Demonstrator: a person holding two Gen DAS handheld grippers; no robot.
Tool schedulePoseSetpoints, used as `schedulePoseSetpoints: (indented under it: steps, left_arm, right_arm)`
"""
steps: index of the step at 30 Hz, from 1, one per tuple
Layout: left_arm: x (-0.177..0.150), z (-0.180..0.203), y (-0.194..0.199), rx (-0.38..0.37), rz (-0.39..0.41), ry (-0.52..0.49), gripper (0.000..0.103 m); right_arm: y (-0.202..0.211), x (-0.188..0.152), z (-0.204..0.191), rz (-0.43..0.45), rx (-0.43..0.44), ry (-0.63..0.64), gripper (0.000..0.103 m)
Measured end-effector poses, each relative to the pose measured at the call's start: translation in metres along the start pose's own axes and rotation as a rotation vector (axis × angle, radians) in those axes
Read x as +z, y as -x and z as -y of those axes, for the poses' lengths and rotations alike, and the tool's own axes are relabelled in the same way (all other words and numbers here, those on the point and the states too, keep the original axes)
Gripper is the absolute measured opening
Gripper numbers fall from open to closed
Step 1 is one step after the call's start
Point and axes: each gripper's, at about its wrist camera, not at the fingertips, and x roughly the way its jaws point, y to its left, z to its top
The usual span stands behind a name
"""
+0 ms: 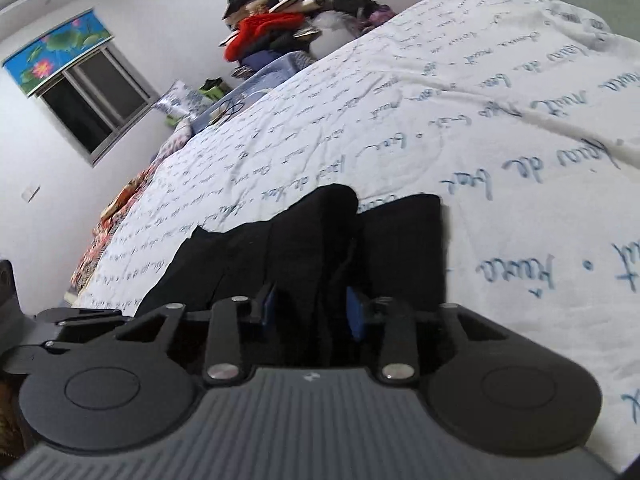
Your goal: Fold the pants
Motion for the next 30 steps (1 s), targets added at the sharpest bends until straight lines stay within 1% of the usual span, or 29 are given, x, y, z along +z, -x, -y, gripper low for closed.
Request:
schedulePoseSetpoints:
  steps: [1,2,3,4,7,12,13,15,17,19,20,21,22,23,25,27,30]
  left_arm:
    - [0.0,-0.001,0.001,0.001,0.0,0.004,0.02]
    - [0.001,-0.002,0.001,0.002,0.001,0.009,0.02]
    - [0.002,-0.003,0.002,0.003,0.003,0.014,0.02]
    - [0.003,-0.004,0.003,0.004,0.005,0.021,0.02]
    - [0.007,-0.008,0.006,-0.003,0.016,0.048,0.02]
    - [0.009,-0.016,0.01,-0.018,0.024,0.073,0.02]
    - [0.009,-0.017,0.009,-0.014,0.021,0.077,0.02]
    - [0.007,-0.018,0.005,-0.011,0.007,0.078,0.02]
    - [0.005,-0.017,0.001,-0.006,-0.003,0.073,0.02]
    - [0.004,-0.016,0.0,0.007,-0.009,0.065,0.02]
    - [0.004,-0.015,0.001,0.008,-0.008,0.061,0.02]
    - [0.004,-0.015,0.002,0.008,-0.003,0.056,0.02]
    - [0.003,-0.016,0.004,0.011,0.004,0.052,0.02]
    - [0.003,-0.017,0.006,0.017,0.008,0.052,0.02]
    - [0.003,-0.021,0.007,0.027,0.007,0.061,0.02]
    - [0.003,-0.025,0.005,0.016,-0.003,0.082,0.02]
    - [0.003,-0.025,0.003,-0.005,-0.012,0.098,0.02]
  right_arm:
    - [-0.001,-0.001,-0.003,-0.009,0.003,0.02,0.038]
    - [-0.002,-0.001,-0.007,-0.009,-0.004,0.04,0.032]
    - [0.0,-0.003,-0.01,-0.004,-0.009,0.05,0.022]
    - [0.003,-0.003,-0.013,0.007,-0.004,0.052,0.018]
    - [0.016,-0.005,-0.023,0.048,-0.026,0.062,0.015]
    - [0.05,-0.012,-0.03,0.126,-0.054,0.036,0.014]
    - [0.056,-0.015,-0.027,0.129,-0.063,0.031,0.014]
    - [0.061,-0.021,-0.016,0.123,-0.107,-0.001,0.014]
    - [0.062,-0.026,-0.005,0.117,-0.117,-0.042,0.014]
    - [0.059,-0.026,-0.002,0.108,-0.117,-0.058,0.016]
    - [0.055,-0.024,-0.003,0.093,-0.148,-0.036,0.019]
    - [0.051,-0.023,-0.006,0.083,-0.194,-0.003,0.027]
    - [0.048,-0.023,-0.008,0.082,-0.23,0.018,0.037]
    - [0.052,-0.022,-0.01,0.103,-0.247,0.012,0.044]
    - [0.068,-0.021,-0.011,0.164,-0.266,0.004,0.045]
    - [0.088,-0.025,-0.015,0.212,-0.233,-0.004,0.045]
    - [0.108,-0.042,-0.026,0.205,-0.198,0.01,0.045]
